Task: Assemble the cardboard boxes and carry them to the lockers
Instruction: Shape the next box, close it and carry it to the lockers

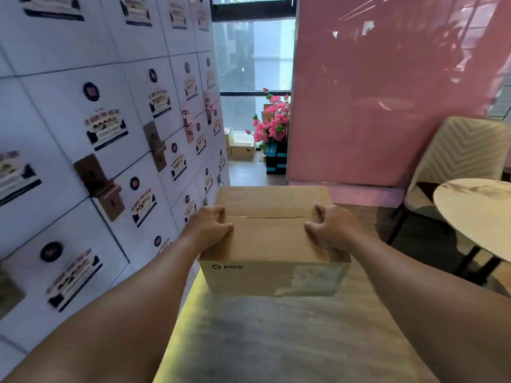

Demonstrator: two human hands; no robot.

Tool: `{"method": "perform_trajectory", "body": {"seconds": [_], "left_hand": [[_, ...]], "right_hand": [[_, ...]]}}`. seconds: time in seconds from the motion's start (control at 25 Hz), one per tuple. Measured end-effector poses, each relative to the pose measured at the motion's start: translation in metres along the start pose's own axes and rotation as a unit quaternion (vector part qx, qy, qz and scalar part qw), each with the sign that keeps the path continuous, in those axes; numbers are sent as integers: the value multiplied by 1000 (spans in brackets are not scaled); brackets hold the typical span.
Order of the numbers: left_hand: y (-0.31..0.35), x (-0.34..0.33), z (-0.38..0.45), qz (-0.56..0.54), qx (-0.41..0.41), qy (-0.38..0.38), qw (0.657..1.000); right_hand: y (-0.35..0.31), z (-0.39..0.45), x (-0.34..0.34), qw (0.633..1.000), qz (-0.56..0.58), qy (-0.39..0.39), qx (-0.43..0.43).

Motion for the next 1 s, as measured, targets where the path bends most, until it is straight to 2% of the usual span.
{"method": "perform_trajectory", "body": {"seconds": [0.44,1.0], "left_hand": [[28,-11,370,-16,25,1,1000],[16,14,870,2,15,-1,1000]], "right_hand": [[-16,389,16,1000,4,-16,23],[-93,876,8,1000,7,-29,4]]}}
Point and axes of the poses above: each hand's wrist, its own z-axis towards the middle knuckle, its own x-axis out of the back of the hand, y = z × x, the point moved 2 cm from there along z, towards the middle knuckle, and after that the axes turned 8 degrees about -z, right-handed, at the moved point
